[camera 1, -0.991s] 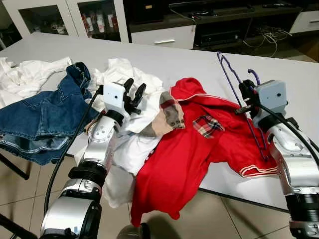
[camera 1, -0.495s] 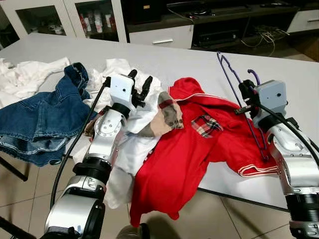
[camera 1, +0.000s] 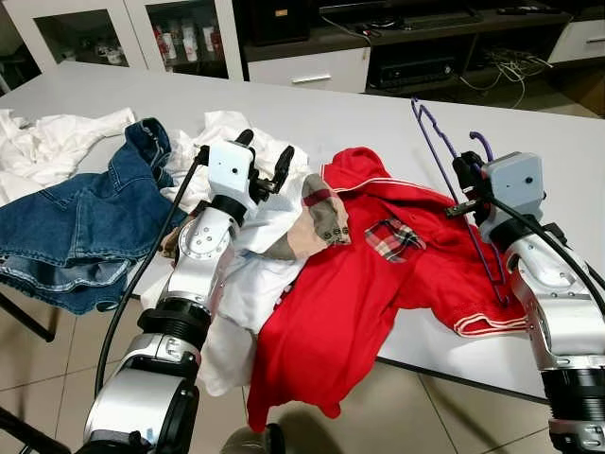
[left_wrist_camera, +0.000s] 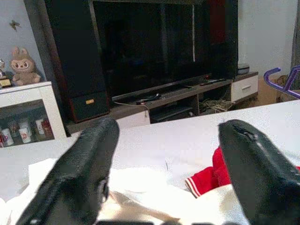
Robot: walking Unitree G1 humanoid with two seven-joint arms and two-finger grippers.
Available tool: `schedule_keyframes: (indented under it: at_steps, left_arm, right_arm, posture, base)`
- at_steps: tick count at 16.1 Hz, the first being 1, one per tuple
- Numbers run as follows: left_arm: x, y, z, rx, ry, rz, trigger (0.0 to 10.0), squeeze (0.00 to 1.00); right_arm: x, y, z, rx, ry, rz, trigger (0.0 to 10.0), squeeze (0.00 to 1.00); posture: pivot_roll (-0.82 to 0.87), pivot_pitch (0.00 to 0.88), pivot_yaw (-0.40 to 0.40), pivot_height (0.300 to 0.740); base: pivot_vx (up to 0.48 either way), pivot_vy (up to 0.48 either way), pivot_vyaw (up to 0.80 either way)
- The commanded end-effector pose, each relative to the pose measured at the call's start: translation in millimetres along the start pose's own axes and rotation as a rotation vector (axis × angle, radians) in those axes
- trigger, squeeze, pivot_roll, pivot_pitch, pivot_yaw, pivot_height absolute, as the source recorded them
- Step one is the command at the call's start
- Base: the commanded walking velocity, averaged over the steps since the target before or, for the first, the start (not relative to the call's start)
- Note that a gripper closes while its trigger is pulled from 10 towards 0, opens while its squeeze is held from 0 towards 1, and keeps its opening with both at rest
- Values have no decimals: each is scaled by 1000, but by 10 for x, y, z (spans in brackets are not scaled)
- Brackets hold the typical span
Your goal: Hang hanger
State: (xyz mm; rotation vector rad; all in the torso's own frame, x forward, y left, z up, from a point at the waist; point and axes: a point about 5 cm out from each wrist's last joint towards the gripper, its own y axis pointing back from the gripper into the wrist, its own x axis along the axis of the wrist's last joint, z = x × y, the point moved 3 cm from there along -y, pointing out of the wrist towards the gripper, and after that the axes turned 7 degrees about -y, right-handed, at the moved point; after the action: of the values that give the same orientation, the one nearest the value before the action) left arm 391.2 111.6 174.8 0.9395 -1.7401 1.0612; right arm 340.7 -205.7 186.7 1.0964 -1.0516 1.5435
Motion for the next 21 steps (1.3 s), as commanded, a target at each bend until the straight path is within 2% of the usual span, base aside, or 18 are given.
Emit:
schedule_keyframes:
  at_steps: [1,8,9,10,11,12,14,15,17,18,19,20,21]
  left_arm:
    - [59,-24,-25,0,-20,15,10000,1000]
    - [62,-25,-29,10,-21,6,10000,1000]
    - [34,13,21,-29,-161,-16,10000,0]
    - [13,69,178,-123,-263,4,10000,0]
    - [-19,95,253,-152,-244,1,10000,0]
    - [-46,100,279,-147,-170,-13,10000,0]
    - [-78,84,231,-60,111,-63,10000,0]
    - [-104,82,169,-3,218,-89,10000,0]
    - [-139,80,-24,152,483,-103,10000,0]
    - [-150,75,-75,200,569,-105,10000,0]
    - [-147,71,-101,217,576,-105,10000,0]
    - [-108,61,-80,188,490,-103,10000,0]
    - [-70,64,-78,178,369,-100,10000,0]
  right_arm:
    - [45,-27,32,-7,-4,16,10000,0]
    - [45,-28,30,-7,-4,16,10000,0]
    - [39,-40,9,-4,-7,17,10000,0]
    - [35,-45,1,-3,-9,17,10000,0]
    - [33,-44,-1,-3,-9,16,10000,0]
    - [32,-44,0,-2,-8,16,10000,0]
    - [37,-40,2,-4,-7,18,10000,0]
    - [31,-38,7,-5,-6,17,10000,0]
    - [35,-27,4,-10,-7,20,10000,0]
    - [32,-20,5,-11,-8,20,10000,0]
    - [28,-15,10,-13,-8,19,10000,0]
    - [24,-9,20,-16,-8,18,10000,0]
    - [24,-8,22,-17,-7,18,10000,0]
  posture:
    - [-25,0,59,740]
    - [-25,0,59,740]
    - [-18,0,63,740]
    - [-18,0,63,740]
    - [-18,0,63,740]
    - [-18,0,63,740]
    - [-22,0,61,740]
    - [-22,0,61,740]
    - [-25,0,65,740]
    - [-33,0,69,740]
    - [-33,0,70,740]
    - [-33,0,71,740]
    - [-32,0,72,740]
  base:
    - [0,0,0]
    - [0,0,0]
    - [0,0,0]
    - [0,0,0]
    - [0,0,0]
    - [0,0,0]
    - [0,0,0]
    - [0,0,0]
    - [0,0,0]
    - [0,0,0]
    - [0,0,0]
    - [0,0,0]
    - [0,0,0]
